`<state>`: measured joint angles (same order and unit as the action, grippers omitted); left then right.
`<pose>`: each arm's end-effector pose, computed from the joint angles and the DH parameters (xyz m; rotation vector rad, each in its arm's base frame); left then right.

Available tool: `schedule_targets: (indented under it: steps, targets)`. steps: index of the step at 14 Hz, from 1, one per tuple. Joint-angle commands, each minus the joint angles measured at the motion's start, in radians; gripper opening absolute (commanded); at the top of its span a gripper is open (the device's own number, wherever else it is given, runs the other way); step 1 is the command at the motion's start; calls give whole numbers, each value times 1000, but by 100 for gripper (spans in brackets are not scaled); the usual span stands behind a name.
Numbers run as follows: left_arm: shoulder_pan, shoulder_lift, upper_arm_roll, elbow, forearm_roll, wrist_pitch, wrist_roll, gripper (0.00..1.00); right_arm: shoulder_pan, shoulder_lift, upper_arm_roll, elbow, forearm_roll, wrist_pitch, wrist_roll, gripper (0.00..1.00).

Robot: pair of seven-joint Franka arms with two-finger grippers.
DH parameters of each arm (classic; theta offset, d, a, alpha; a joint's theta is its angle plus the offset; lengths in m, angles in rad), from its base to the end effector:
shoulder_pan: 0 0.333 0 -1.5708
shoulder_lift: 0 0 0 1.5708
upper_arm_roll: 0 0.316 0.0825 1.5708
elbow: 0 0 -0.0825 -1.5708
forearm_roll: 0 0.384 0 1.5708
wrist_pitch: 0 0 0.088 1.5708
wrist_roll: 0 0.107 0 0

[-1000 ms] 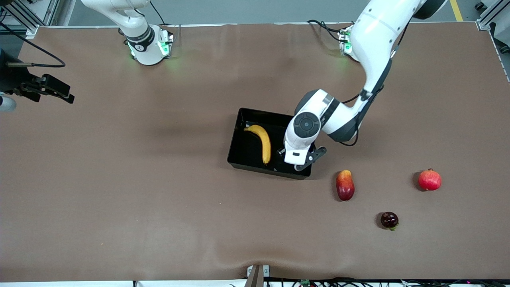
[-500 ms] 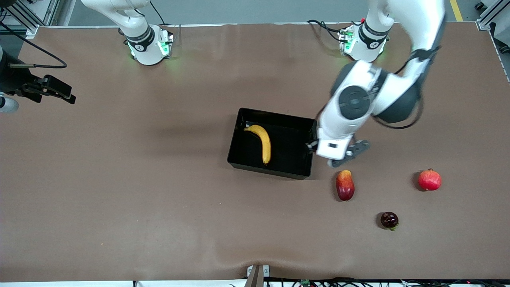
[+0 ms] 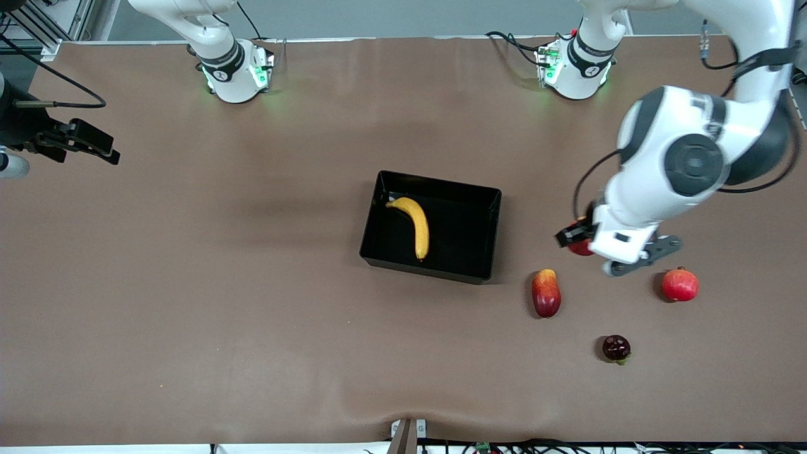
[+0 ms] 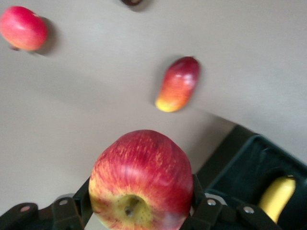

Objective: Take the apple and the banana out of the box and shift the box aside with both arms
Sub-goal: 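Lift the apple out of the box with the left gripper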

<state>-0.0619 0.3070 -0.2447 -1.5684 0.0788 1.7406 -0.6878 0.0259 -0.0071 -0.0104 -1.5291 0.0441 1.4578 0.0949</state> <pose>0.6142 -0.1698 0.4599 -3.0225 -0.5647 0.1675 0.5406 0.0135 0.6384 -3.0972 0.1175 0.1031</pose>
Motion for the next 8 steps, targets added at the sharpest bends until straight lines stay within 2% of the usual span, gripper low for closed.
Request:
schedule_targets:
  steps: [1, 8]
  targets:
    - [65, -58, -8, -22, 7, -67, 95, 0, 9, 4, -6, 10, 2, -2, 2, 100]
    - [289, -137, -13, -99, 16, -59, 439, 0, 9, 4, -6, 10, 2, -1, 2, 100]
